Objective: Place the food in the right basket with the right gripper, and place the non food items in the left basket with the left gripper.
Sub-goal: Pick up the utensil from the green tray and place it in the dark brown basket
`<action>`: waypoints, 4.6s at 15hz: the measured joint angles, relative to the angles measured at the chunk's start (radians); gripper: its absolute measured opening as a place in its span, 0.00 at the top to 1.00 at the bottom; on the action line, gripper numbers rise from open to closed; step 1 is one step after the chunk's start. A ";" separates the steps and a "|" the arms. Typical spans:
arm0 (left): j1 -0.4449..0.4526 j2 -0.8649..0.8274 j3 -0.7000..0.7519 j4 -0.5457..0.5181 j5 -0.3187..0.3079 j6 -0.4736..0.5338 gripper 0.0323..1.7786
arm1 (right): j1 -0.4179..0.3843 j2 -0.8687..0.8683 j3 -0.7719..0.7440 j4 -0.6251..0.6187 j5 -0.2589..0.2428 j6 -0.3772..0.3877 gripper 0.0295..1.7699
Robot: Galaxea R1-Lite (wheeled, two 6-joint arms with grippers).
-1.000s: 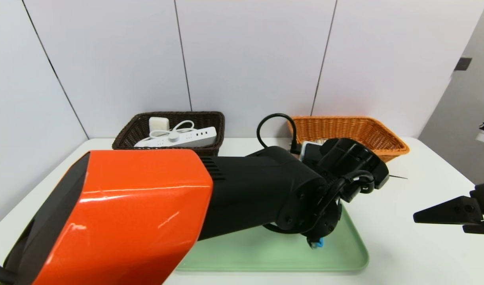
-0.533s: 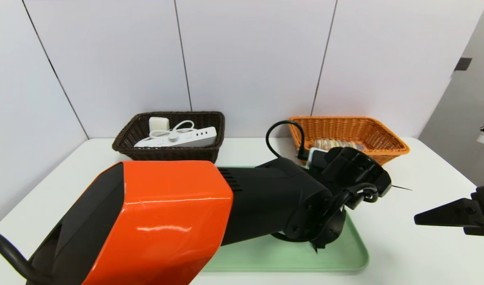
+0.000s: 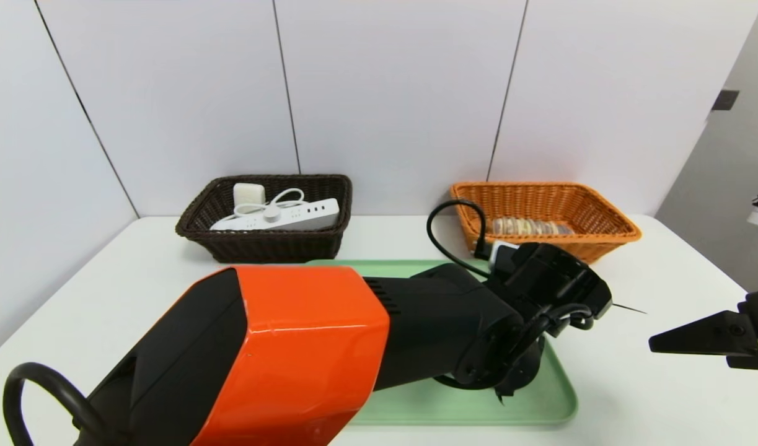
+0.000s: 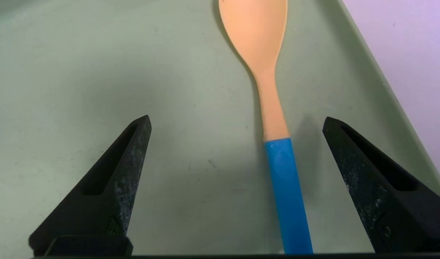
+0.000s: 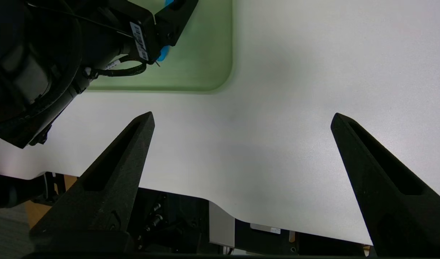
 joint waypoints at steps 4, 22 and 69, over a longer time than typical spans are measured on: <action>0.001 0.016 0.000 0.000 0.000 0.000 0.05 | 0.000 0.000 0.000 0.000 0.000 0.000 0.04; 0.019 -0.009 0.000 0.011 -0.087 -0.066 0.05 | 0.000 -0.019 0.011 0.001 -0.003 0.003 0.04; 0.063 -0.151 0.003 0.107 -0.066 0.050 0.91 | -0.031 -0.036 0.023 -0.001 0.003 0.011 0.04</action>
